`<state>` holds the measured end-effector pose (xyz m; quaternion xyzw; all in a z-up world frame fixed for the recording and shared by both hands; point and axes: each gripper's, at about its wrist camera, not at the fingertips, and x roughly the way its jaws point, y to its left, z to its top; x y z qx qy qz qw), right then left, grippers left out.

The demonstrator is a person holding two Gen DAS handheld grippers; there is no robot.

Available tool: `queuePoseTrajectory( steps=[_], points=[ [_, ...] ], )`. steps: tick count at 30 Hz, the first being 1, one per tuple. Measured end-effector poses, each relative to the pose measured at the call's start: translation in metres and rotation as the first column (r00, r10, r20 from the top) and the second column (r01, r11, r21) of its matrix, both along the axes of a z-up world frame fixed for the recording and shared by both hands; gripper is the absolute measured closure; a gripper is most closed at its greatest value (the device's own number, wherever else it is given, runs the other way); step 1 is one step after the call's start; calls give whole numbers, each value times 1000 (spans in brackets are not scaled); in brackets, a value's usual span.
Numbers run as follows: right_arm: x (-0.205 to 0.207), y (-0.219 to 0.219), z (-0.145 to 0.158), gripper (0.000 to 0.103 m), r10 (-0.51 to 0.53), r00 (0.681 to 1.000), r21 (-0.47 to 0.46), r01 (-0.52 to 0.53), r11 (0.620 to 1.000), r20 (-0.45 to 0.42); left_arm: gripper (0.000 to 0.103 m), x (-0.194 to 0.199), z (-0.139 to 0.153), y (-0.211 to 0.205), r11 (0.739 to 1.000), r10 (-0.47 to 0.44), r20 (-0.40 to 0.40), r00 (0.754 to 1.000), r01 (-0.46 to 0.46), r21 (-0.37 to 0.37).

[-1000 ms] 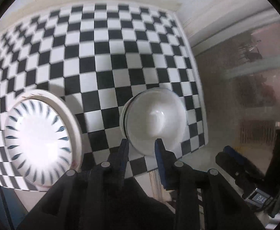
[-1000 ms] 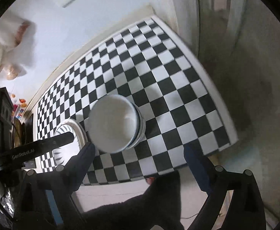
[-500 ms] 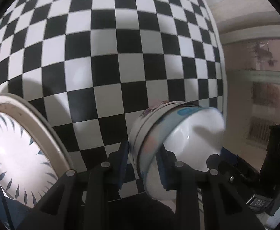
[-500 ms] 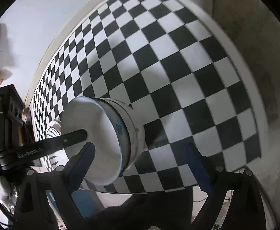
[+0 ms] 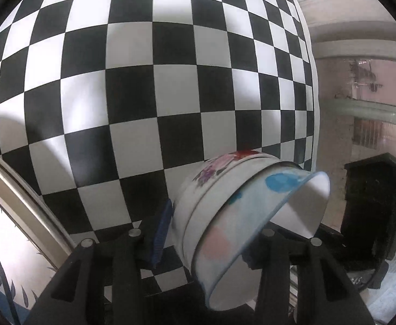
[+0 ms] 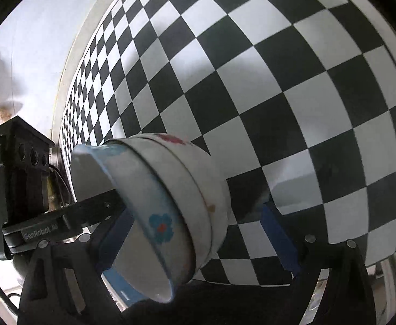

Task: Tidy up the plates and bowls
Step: 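Grip the bowl stack rim with both grippers and lift it, then carry the bowl stack with both grippers over the blue-leaf plate stack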

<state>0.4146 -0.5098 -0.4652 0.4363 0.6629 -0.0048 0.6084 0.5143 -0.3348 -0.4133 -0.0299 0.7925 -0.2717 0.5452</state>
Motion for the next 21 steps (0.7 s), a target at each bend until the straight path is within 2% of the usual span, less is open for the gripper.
queuePoseTrajectory(
  steps=[1,2,3,7,15,21],
  points=[
    [-1,0,-3,20,-8,1000,12,8,1000,-4,60,-1,0,-1,1000,-7,7,1000,7,-3],
    [-2,1,-6,38,-13,1000,26,13,1000,-8,60,-1,-1,-4,1000,-10,11,1000,10,-2],
    [-2,2,-9,48,-15,1000,41,15,999,-12,61,-2,-1,-6,1000,-20,18,1000,20,-2],
    [-4,-1,-16,48,-14,1000,26,15,1000,-27,64,-3,0,-7,1000,-20,24,1000,20,-8],
    [-7,-3,-4,55,-1,1000,26,1,1000,1,64,-2,8,1,1000,-17,41,999,18,-20],
    [2,-3,5,56,17,999,22,-17,1000,32,64,-1,14,8,1000,-2,61,998,4,-24]
  ],
)
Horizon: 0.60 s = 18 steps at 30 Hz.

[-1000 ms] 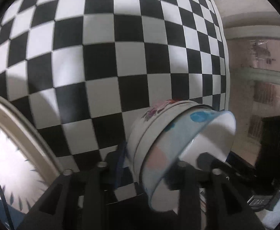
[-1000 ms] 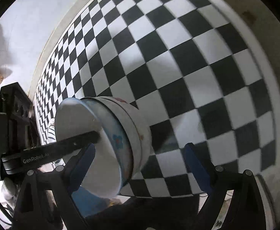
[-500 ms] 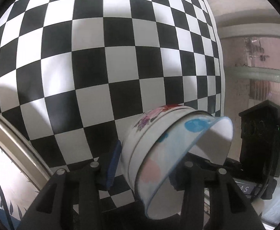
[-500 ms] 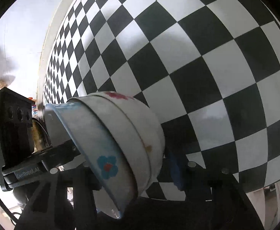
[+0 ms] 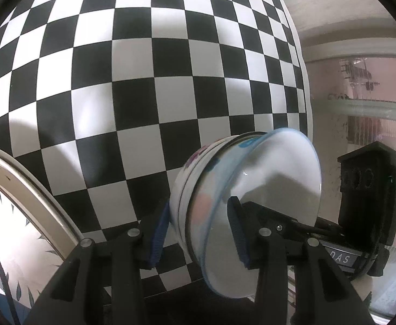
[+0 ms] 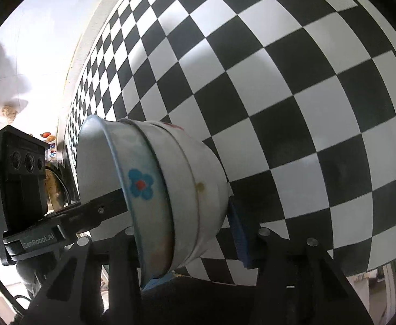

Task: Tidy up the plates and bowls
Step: 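Carry the bowl stack with both grippers over the blue-leaf plate stack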

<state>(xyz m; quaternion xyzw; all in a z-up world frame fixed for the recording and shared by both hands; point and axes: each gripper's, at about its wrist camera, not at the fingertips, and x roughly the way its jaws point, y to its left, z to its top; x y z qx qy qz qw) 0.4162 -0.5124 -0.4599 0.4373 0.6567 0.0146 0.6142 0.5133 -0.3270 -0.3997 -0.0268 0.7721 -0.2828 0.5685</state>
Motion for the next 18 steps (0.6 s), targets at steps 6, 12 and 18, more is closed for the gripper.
queuePoseTrajectory(
  steps=[6,12,18],
  points=[
    [9,9,9,56,24,1000,-8,-23,1000,14,64,3,8,11,1000,20,14,1000,-20,-6],
    [26,19,32,56,60,997,-22,-59,998,50,64,9,32,28,998,57,46,997,-56,-25],
    [47,41,59,56,115,989,-43,-111,993,96,64,16,57,56,995,97,93,991,-93,-39]
  ],
)
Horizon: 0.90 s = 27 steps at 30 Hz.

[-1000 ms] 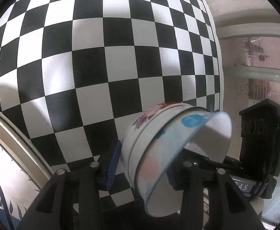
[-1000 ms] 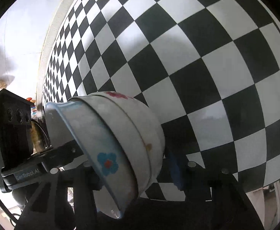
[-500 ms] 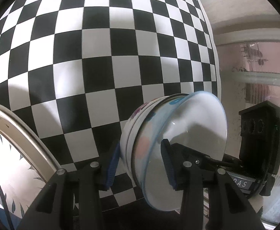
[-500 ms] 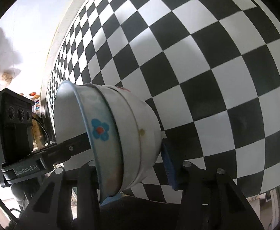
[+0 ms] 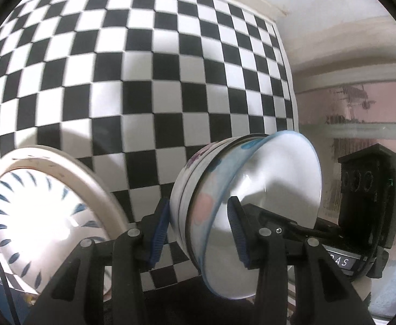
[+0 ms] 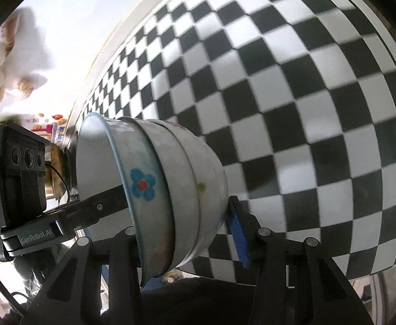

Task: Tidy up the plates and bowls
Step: 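Carry the bowl stack with both grippers over the blue-leaf plate stack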

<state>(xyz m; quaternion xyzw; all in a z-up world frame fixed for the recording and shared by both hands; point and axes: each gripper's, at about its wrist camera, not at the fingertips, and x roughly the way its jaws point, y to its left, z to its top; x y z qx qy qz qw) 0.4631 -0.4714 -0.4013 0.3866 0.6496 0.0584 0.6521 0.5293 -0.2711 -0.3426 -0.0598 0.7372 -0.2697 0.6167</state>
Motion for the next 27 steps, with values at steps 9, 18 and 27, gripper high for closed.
queuePoseTrajectory(
  steps=[9,18,27],
  points=[
    [26,49,26,56,82,995,-1,-82,997,56,64,4,33,62,996,84,69,994,-84,1],
    [39,114,33,56,183,980,9,-184,983,80,64,0,44,122,983,182,88,979,-184,10],
    [44,167,19,56,266,962,19,-268,963,62,64,-8,29,166,964,262,78,962,-265,29]
  ],
)
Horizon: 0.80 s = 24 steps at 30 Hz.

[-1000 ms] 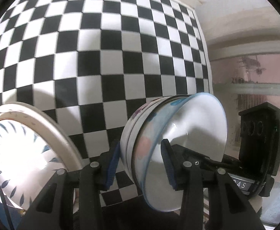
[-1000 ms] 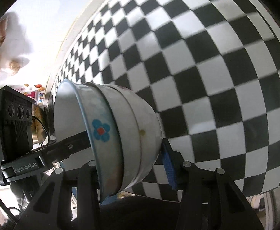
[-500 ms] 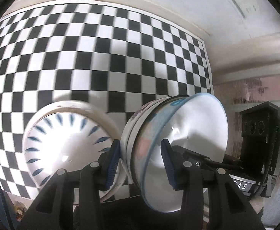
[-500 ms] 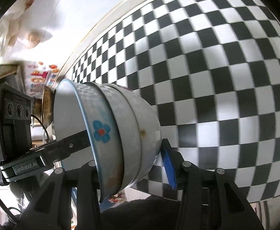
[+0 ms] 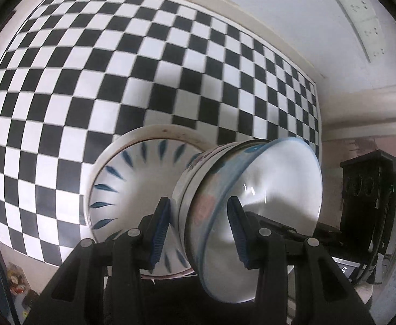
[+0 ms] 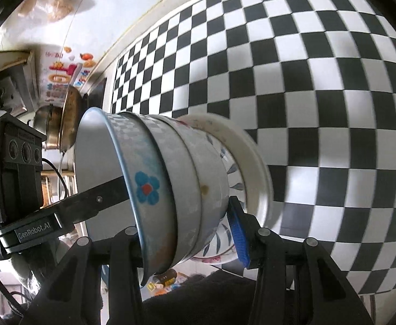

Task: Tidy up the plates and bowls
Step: 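Carry the bowl stack with both grippers over the blue-leaf plate stack, then lower the bowl stack with both grippers onto the center of the plates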

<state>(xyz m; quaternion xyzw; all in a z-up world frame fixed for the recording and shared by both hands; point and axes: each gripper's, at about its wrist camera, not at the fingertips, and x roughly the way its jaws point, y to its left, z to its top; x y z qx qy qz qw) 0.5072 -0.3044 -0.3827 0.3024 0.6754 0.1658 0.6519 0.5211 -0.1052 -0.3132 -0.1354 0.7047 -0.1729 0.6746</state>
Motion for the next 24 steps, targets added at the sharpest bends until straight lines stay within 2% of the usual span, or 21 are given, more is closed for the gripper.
queuePoseTrajectory(
  steps=[11,24],
  points=[
    [1,37,-33,56,65,997,-6,-65,998,-43,64,-6,-29,35,998,50,-37,998,-48,36],
    [-2,50,-46,57,92,994,-20,-93,995,-62,64,-2,-44,42,997,64,-39,997,-62,48]
  ],
)
